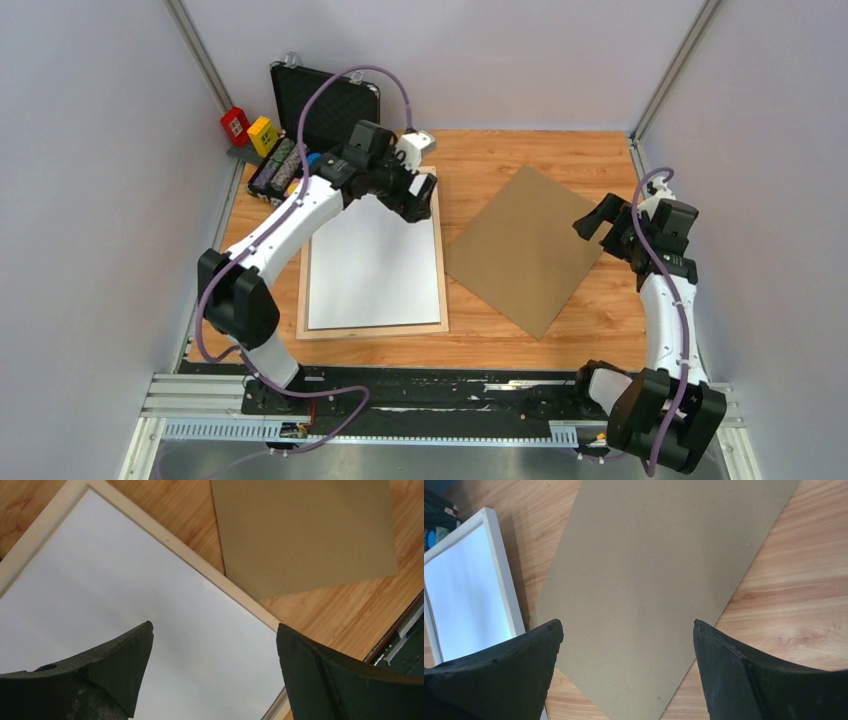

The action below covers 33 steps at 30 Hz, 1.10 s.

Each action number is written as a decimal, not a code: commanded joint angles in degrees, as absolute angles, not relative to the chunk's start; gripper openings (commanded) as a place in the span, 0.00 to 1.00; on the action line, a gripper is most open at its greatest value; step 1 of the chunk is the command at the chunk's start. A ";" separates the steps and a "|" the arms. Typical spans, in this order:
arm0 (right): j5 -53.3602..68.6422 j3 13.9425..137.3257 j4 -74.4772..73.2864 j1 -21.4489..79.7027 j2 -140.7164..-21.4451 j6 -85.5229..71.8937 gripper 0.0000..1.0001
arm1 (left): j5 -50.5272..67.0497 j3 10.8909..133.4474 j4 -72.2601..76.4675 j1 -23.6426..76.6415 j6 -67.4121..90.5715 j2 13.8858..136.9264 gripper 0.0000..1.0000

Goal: Put the photo into the frame

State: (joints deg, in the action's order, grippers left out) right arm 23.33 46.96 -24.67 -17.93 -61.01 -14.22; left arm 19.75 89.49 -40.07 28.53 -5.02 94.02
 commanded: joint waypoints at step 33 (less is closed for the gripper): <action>36.66 42.11 -19.79 -33.57 -79.89 -19.38 0.99 | 17.59 129.57 -39.13 39.38 9.12 144.51 1.00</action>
